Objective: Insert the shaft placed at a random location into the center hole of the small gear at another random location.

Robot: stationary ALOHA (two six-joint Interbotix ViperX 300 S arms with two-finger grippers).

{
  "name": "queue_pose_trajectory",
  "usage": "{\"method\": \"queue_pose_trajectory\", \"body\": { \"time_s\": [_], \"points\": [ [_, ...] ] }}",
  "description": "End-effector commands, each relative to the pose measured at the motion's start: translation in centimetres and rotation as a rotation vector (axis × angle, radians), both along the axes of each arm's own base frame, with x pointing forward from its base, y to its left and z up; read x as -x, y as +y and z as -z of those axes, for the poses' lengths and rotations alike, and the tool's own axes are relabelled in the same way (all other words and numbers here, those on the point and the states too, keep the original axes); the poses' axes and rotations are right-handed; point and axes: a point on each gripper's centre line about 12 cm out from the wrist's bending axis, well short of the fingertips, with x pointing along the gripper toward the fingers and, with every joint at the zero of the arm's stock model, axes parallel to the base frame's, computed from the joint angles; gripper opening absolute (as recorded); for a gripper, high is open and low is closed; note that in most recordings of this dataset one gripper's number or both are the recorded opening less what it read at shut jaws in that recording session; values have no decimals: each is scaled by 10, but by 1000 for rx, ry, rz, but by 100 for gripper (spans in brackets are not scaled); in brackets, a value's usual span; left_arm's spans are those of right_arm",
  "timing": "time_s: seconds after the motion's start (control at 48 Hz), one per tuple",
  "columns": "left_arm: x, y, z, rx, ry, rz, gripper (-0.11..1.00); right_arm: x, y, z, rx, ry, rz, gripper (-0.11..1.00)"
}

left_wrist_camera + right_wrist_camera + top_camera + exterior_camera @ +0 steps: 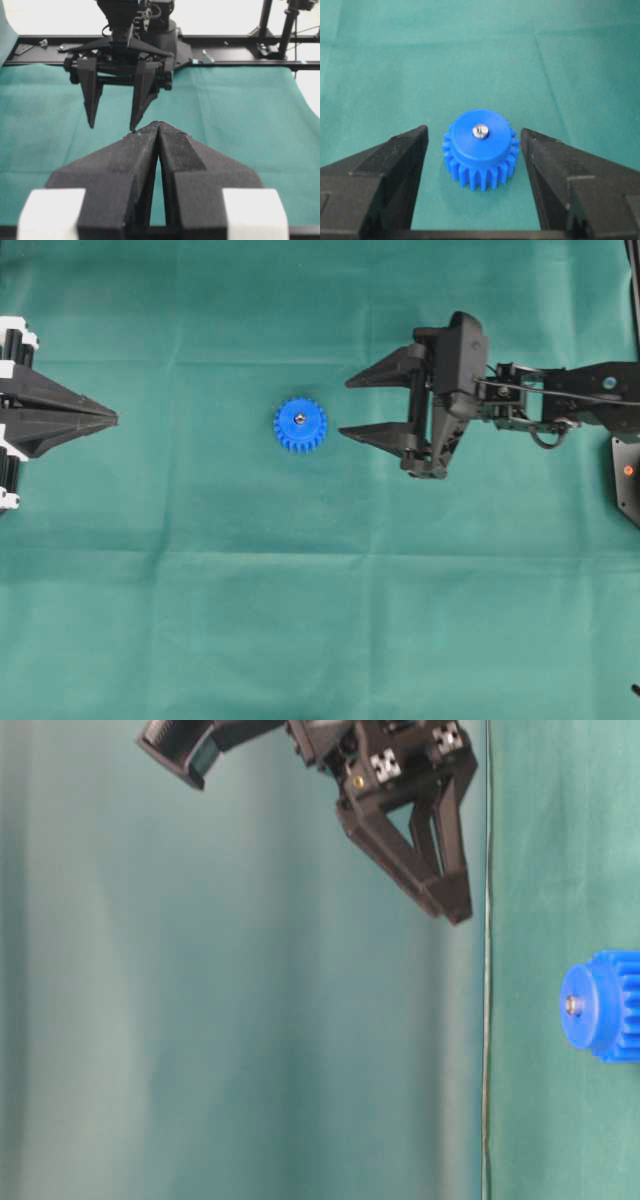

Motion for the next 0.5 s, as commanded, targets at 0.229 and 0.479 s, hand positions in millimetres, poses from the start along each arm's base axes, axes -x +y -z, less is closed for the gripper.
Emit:
{"method": "queue_pose_trajectory", "body": {
  "time_s": [0.229, 0.479],
  "points": [
    [-1, 0, -8, 0, -21, 2, 0, 10, 1, -7, -1, -3, 2, 74],
    [-2, 0, -8, -3, -20, 2, 0, 10, 1, -6, -2, 4, 2, 74]
  ]
}}
